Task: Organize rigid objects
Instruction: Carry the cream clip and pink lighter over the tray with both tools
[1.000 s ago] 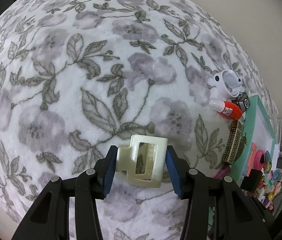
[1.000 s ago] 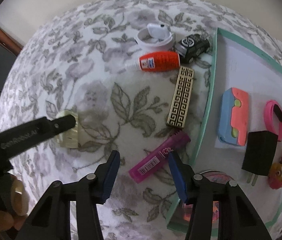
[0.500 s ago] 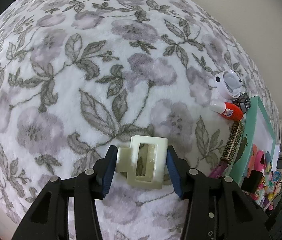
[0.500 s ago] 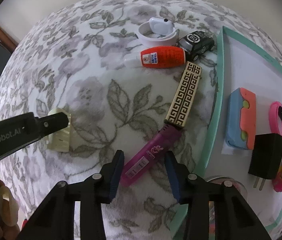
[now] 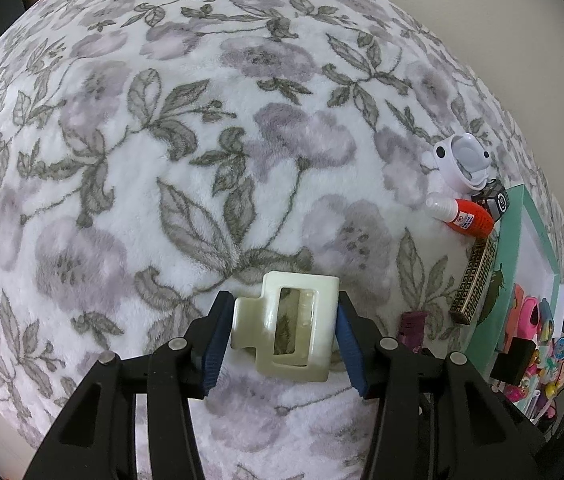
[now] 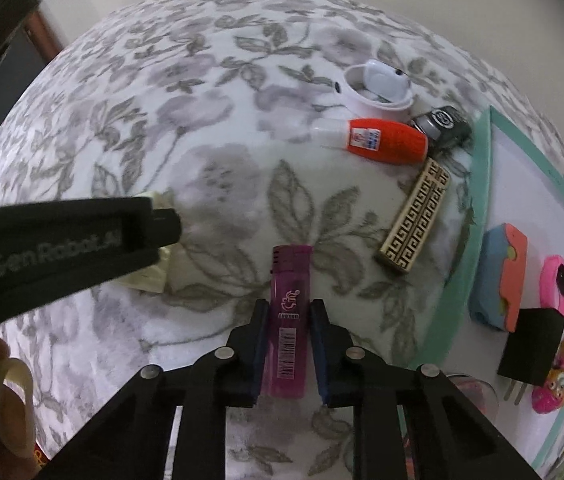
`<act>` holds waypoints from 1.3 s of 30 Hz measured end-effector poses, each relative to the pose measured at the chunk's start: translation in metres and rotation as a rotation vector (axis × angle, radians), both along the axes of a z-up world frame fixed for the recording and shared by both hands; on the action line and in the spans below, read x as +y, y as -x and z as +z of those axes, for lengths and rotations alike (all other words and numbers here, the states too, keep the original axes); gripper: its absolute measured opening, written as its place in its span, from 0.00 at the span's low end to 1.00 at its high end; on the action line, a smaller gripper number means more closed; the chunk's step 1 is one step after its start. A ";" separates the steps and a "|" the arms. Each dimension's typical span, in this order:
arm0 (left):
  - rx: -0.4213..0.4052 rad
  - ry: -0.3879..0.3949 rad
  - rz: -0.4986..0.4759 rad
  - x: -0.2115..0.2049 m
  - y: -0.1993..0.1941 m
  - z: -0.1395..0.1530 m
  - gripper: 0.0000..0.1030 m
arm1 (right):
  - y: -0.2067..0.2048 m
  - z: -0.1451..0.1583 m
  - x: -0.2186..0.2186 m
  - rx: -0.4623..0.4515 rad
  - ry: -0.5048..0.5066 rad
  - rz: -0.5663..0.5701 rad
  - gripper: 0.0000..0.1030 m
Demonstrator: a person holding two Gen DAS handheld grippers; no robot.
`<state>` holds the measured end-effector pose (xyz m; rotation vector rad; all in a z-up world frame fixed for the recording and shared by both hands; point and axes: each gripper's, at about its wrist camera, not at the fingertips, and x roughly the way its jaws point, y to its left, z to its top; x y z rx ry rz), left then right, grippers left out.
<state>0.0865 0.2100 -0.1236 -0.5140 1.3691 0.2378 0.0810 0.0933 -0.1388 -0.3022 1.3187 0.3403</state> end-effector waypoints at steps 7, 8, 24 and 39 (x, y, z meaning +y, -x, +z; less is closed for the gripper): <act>-0.016 0.030 0.023 0.007 0.000 -0.001 0.47 | -0.001 0.017 0.006 -0.027 -0.053 0.004 0.21; -0.025 0.031 0.030 0.009 0.000 0.003 0.47 | -0.001 0.021 0.005 -0.032 -0.060 0.003 0.21; -0.328 0.053 0.066 0.026 0.005 0.107 0.47 | -0.013 0.117 -0.044 -0.235 -0.209 -0.095 0.21; -0.450 0.103 -0.096 -0.051 -0.002 0.153 0.47 | -0.021 0.183 -0.176 -0.390 -0.165 -0.376 0.21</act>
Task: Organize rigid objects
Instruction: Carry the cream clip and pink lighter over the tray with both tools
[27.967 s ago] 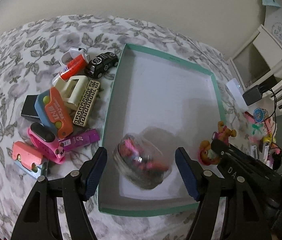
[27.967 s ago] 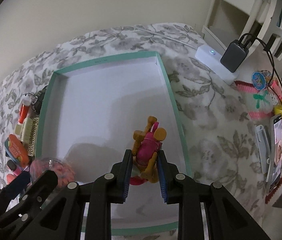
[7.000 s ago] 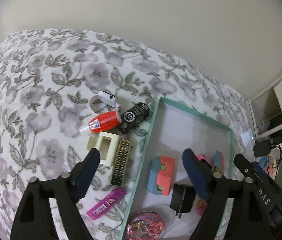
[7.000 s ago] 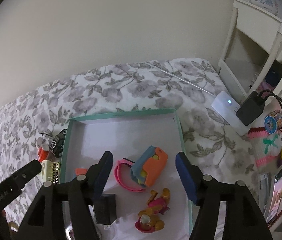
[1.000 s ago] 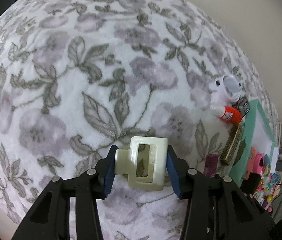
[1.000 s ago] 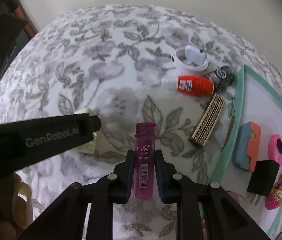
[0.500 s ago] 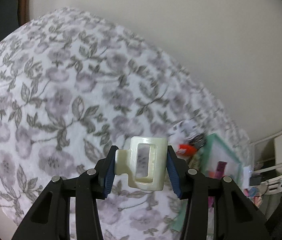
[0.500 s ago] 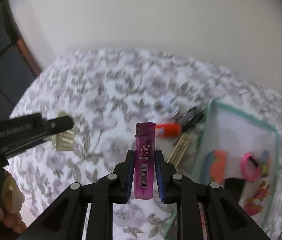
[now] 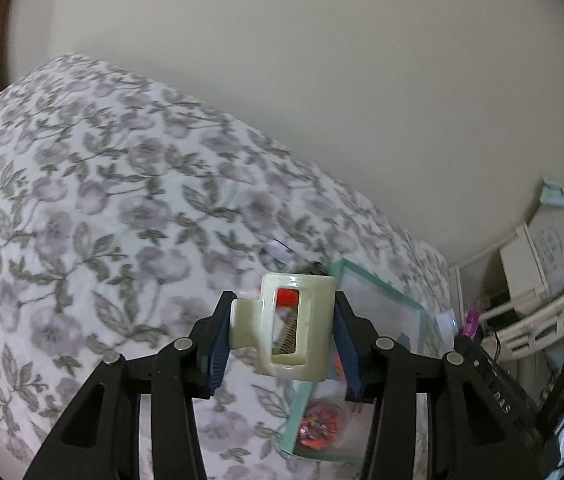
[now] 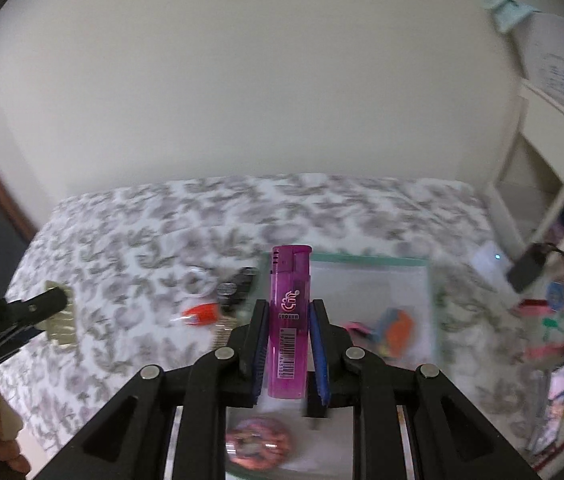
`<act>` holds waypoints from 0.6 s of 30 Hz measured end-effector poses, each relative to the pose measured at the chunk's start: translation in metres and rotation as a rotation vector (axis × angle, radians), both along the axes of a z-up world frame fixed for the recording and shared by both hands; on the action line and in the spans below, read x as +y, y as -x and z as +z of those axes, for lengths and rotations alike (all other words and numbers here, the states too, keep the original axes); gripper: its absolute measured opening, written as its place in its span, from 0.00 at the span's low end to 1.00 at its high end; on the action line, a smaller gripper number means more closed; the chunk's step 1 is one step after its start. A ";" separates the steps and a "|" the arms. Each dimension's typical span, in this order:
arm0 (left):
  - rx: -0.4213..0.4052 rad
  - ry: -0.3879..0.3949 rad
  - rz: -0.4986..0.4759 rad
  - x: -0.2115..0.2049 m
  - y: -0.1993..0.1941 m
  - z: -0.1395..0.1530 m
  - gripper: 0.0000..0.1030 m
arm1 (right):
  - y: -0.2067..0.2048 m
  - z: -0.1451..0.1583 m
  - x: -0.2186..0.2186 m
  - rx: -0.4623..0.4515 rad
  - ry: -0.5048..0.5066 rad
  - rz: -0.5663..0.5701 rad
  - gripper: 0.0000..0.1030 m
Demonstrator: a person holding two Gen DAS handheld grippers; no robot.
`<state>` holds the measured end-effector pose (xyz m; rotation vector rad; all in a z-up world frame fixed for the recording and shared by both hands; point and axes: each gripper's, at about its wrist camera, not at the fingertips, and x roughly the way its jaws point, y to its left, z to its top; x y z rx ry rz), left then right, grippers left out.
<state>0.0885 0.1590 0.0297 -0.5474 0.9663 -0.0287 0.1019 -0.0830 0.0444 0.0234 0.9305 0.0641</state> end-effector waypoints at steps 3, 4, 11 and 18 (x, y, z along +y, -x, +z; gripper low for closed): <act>0.003 -0.024 -0.060 -0.028 -0.003 0.000 0.47 | 0.002 -0.001 -0.022 0.012 0.035 -0.047 0.21; 0.008 -0.041 -0.087 -0.040 -0.004 -0.001 0.47 | 0.002 -0.003 -0.030 0.020 0.049 -0.065 0.21; 0.085 -0.076 -0.237 -0.103 -0.009 -0.030 0.47 | -0.003 -0.032 -0.080 0.132 0.120 -0.171 0.21; 0.193 -0.120 -0.330 -0.141 -0.014 -0.072 0.47 | -0.006 -0.080 -0.097 0.285 0.198 -0.210 0.21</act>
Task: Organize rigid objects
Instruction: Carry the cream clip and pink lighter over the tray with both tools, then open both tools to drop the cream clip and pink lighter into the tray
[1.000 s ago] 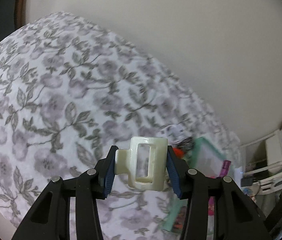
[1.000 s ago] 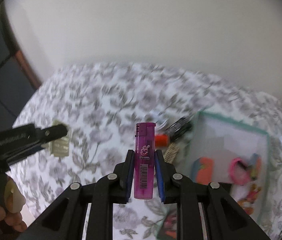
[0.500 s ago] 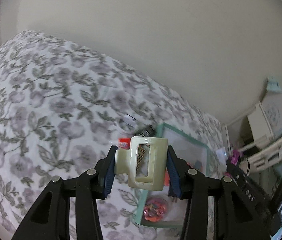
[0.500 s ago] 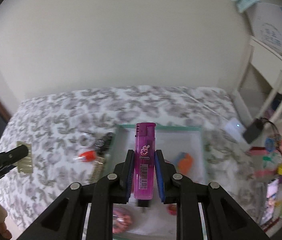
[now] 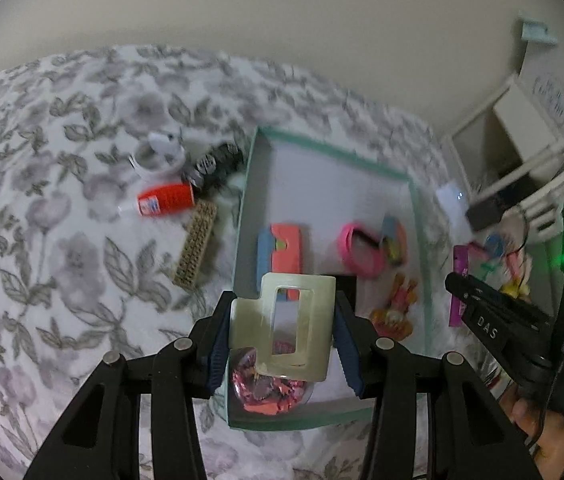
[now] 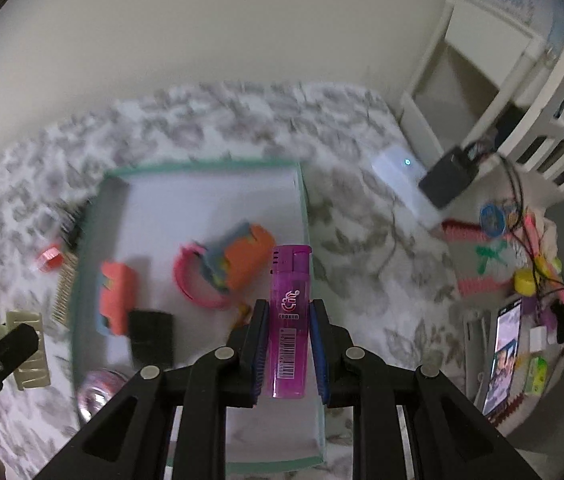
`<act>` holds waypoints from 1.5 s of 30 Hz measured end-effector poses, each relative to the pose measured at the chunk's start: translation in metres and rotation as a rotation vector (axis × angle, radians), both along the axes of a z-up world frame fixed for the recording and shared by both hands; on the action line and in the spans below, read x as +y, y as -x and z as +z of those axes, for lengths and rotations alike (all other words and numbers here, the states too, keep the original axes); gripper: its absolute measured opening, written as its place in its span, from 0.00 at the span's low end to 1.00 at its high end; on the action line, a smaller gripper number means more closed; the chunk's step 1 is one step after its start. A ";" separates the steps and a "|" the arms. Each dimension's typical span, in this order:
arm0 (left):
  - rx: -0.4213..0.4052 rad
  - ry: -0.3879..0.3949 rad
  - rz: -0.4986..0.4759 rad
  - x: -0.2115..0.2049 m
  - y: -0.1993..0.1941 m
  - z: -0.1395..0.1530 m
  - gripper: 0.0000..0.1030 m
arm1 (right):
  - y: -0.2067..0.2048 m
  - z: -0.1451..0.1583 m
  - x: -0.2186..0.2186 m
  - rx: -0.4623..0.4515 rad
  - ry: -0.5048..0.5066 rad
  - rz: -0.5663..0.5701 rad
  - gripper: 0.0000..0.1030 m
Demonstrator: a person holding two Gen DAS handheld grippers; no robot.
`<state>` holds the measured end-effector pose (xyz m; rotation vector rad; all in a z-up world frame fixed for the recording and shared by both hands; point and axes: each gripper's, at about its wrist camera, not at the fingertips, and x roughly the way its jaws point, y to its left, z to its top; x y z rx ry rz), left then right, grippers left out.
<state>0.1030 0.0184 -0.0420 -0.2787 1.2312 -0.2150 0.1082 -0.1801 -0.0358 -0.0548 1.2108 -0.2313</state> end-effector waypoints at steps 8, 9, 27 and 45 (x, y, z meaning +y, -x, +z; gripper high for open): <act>0.087 -0.046 -0.037 -0.015 -0.003 -0.035 0.47 | -0.002 -0.048 -0.009 0.137 0.066 -0.021 0.21; 0.091 -0.049 -0.041 -0.017 -0.003 -0.037 0.47 | -0.002 -0.050 -0.009 0.144 0.064 -0.020 0.21; 0.107 -0.028 0.008 0.000 -0.011 -0.029 0.56 | -0.005 -0.049 0.002 0.150 0.086 -0.004 0.23; 0.096 -0.060 0.164 0.053 -0.020 -0.022 0.80 | -0.013 -0.010 0.039 -0.026 -0.101 0.050 0.63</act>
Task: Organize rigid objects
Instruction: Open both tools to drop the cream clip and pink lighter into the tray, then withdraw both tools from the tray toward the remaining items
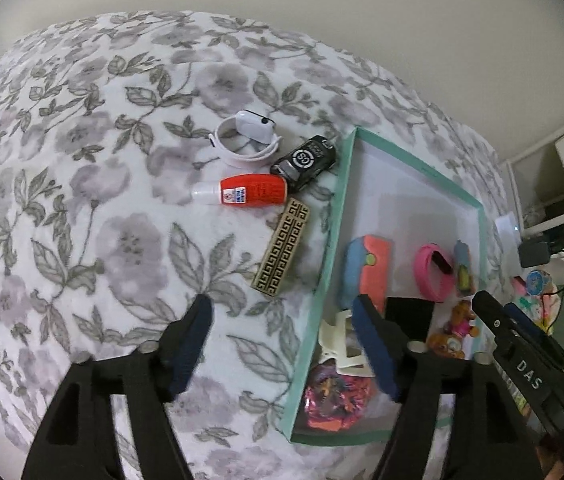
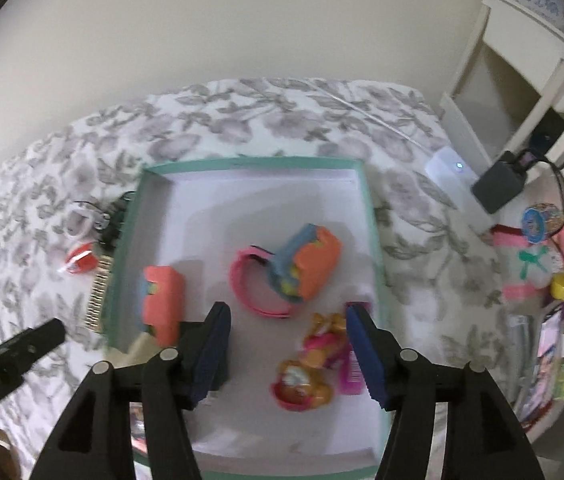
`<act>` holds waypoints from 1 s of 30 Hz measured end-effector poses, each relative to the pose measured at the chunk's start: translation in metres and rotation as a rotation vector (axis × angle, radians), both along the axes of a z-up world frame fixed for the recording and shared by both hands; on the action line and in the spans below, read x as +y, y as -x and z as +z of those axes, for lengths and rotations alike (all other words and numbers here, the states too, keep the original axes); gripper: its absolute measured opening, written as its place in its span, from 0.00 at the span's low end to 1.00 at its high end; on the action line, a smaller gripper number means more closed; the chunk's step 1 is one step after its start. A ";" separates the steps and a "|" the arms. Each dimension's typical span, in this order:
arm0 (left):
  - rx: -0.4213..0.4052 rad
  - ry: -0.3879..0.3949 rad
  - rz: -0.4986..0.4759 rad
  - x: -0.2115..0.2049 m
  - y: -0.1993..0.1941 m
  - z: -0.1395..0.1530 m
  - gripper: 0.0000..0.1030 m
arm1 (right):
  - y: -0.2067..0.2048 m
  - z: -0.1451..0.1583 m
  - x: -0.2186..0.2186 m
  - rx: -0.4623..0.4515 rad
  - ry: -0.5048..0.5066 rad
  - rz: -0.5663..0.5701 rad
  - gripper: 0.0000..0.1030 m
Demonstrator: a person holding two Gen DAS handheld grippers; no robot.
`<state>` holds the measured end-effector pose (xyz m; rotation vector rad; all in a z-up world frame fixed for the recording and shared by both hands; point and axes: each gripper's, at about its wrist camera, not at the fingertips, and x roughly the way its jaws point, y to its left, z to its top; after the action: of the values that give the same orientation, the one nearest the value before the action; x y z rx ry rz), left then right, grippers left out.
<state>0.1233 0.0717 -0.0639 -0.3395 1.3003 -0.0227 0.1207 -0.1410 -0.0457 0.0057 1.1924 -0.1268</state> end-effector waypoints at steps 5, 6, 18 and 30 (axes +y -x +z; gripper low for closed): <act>-0.010 -0.029 -0.006 -0.002 -0.002 -0.001 0.82 | 0.000 -0.003 0.014 -0.007 -0.001 0.027 0.69; -0.013 -0.036 0.000 -0.001 -0.002 -0.001 0.83 | 0.000 -0.004 0.014 -0.008 0.003 0.030 0.74; -0.045 -0.047 0.112 0.029 -0.002 0.000 0.94 | 0.000 0.002 0.013 -0.061 -0.026 0.012 1.00; -0.063 -0.068 0.180 0.066 -0.008 -0.003 0.97 | -0.006 -0.002 0.035 -0.077 -0.029 0.053 1.00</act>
<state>0.1309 0.1378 -0.0668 -0.3935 1.2011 0.1616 0.1265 -0.1058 -0.0474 0.0048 1.1163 -0.0620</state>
